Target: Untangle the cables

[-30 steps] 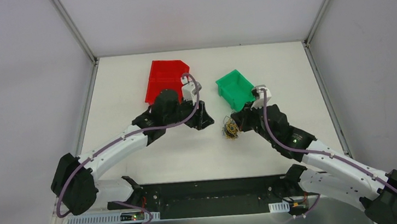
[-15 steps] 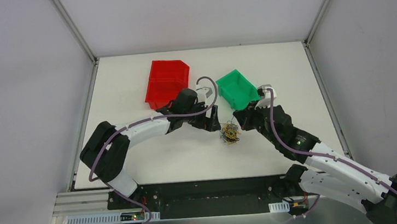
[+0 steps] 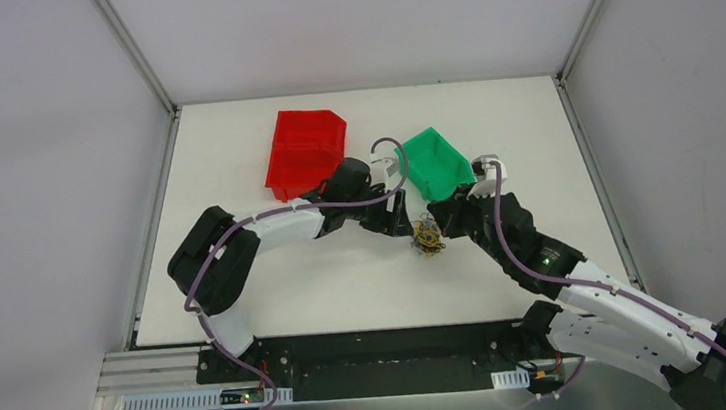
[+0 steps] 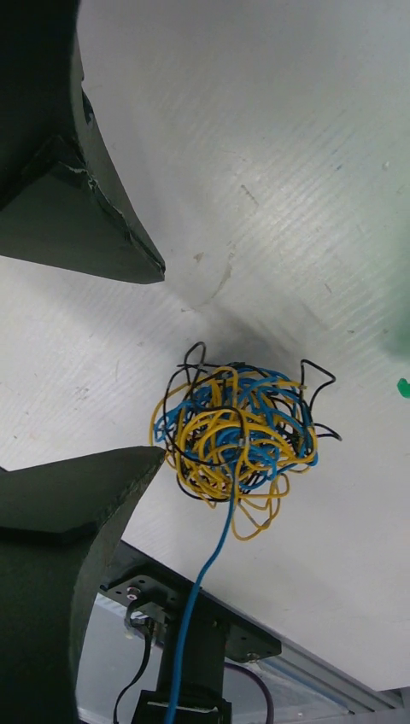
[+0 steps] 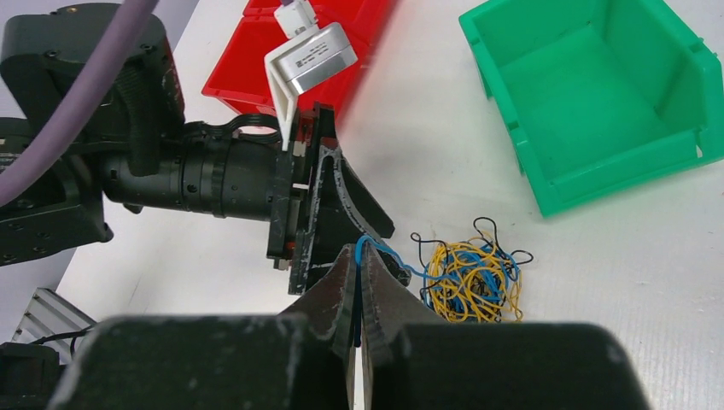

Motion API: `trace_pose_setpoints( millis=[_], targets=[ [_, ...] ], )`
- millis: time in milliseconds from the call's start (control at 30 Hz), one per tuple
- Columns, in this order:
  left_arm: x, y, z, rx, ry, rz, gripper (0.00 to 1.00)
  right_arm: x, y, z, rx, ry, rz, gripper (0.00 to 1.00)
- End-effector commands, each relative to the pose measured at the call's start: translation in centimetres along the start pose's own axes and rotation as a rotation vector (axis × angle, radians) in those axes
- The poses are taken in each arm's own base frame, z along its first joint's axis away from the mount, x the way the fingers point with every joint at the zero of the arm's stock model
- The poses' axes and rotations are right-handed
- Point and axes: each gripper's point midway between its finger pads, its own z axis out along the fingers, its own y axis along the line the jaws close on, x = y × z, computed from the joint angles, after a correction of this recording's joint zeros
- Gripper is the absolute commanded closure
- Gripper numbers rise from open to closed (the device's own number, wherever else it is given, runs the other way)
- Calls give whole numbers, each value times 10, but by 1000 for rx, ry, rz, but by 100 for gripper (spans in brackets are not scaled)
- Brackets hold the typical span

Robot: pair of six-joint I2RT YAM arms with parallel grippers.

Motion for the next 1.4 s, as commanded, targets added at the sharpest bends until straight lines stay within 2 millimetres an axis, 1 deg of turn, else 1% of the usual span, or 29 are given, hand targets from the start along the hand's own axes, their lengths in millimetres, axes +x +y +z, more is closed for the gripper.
trace_pose_setpoints(
  millis=[0, 100, 167, 200, 267, 300, 333, 467, 533, 567, 667, 800, 933, 1067, 1167, 1267, 1367],
  targets=[
    [-18, -19, 10, 80, -26, 10, 30, -11, 3, 0, -3, -43, 25, 100],
    [-25, -20, 12, 85, -41, 32, 31, -11, 4, 0, -3, -44, 27, 100],
    [-28, -17, 15, 71, -49, 50, 31, -10, 3, 1, -2, -43, 28, 100],
    [-30, -16, 16, 65, -52, 58, 34, -11, 4, 1, -2, -43, 29, 100],
    [-31, -16, 20, 75, -44, 61, 47, -11, 4, 0, -4, -43, 29, 100],
    [-30, -18, 20, 84, -36, 58, 58, -11, 4, 0, -3, -44, 31, 100],
    [-30, -21, 20, 103, -31, 57, 71, -11, 4, 0, -3, -45, 31, 100],
    [-29, -31, 19, 153, -23, 53, 100, -11, 2, 1, 4, -47, 30, 100],
    [-31, -35, 16, 170, -28, 54, 100, -13, 1, 1, 15, -54, 31, 100],
    [-32, -38, 13, 176, -35, 57, 100, -8, -5, 1, 40, -37, 22, 100],
    [-38, -39, 2, 153, -72, 61, 100, -10, -17, 2, 113, -48, 30, 100],
    [-45, -23, -16, 57, -120, -13, 100, -16, -39, 0, 236, -86, 49, 100],
    [-49, -8, -34, 12, -164, -65, 100, -20, -53, -4, 300, -117, 66, 100],
    [-58, 10, -57, -29, -222, -135, 100, -29, -89, -15, 485, -185, 109, 100],
    [-64, 29, -78, -70, -278, -196, 100, -36, -118, -29, 630, -253, 181, 100],
    [-68, 46, -101, -114, -340, -243, 100, -38, -136, -38, 695, -297, 250, 100],
    [-72, 63, -130, -168, -424, -295, 100, -39, -154, -49, 747, -344, 323, 100]
  ],
)
